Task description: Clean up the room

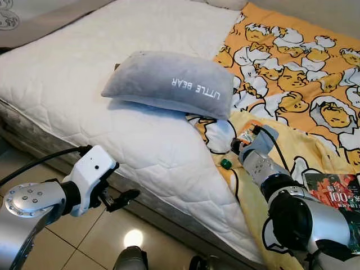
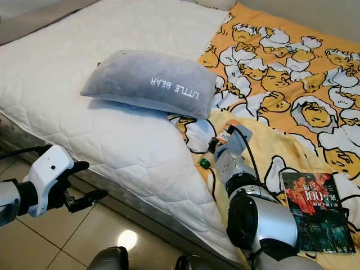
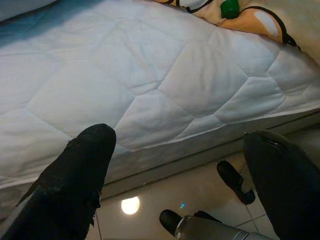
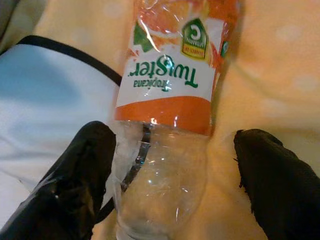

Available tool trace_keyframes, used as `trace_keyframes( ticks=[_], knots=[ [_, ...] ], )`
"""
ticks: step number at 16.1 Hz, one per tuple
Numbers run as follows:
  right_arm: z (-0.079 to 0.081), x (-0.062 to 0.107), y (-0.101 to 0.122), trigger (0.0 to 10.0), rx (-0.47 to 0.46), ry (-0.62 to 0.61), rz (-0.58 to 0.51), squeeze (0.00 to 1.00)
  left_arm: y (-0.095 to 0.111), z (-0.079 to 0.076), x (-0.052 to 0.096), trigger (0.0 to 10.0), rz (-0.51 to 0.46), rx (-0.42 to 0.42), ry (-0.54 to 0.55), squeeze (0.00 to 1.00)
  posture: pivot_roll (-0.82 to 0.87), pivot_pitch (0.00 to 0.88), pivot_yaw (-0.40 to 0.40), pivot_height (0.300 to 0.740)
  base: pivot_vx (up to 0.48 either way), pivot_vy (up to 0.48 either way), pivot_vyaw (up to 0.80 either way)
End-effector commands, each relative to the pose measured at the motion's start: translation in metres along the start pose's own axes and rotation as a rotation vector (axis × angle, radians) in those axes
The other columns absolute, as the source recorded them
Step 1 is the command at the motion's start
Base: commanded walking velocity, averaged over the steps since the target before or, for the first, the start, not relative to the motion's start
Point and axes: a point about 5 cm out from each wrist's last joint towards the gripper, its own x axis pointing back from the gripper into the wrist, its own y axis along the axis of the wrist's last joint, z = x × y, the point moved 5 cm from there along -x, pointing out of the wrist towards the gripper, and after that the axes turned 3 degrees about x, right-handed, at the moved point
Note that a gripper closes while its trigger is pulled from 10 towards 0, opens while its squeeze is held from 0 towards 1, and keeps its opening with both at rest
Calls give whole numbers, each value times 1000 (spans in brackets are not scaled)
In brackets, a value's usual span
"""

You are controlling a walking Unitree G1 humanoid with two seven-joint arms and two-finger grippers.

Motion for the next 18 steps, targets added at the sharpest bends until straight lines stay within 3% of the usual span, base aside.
trace_keyframes(
  ticks=[1,3,5,10,13,18],
  knots=[
    [-10,-1,-29,0,-26,1,95,0,0,-4,2,10000,5,-4,-6,0,278,222,-86,740,0,0,0],
    [1,1,-39,0,-56,71,143,0,-1,-3,2,10000,12,0,-5,0,272,221,-86,740,0,0,0],
    [-6,1,-43,0,3,42,148,0,-1,-4,1,10000,13,6,-3,0,270,223,-85,740,0,0,0],
    [-16,0,-44,0,-59,21,147,0,-7,-10,1,10000,29,24,-8,0,266,214,-90,740,0,0,0],
    [-4,0,-28,0,-24,88,90,0,-8,-13,-4,10000,3,58,-6,0,216,147,-95,740,0,0,0],
    [5,0,-13,0,-54,153,38,0,-8,-18,-20,10000,-36,83,-3,0,161,25,-90,740,0,0,0]
  ],
)
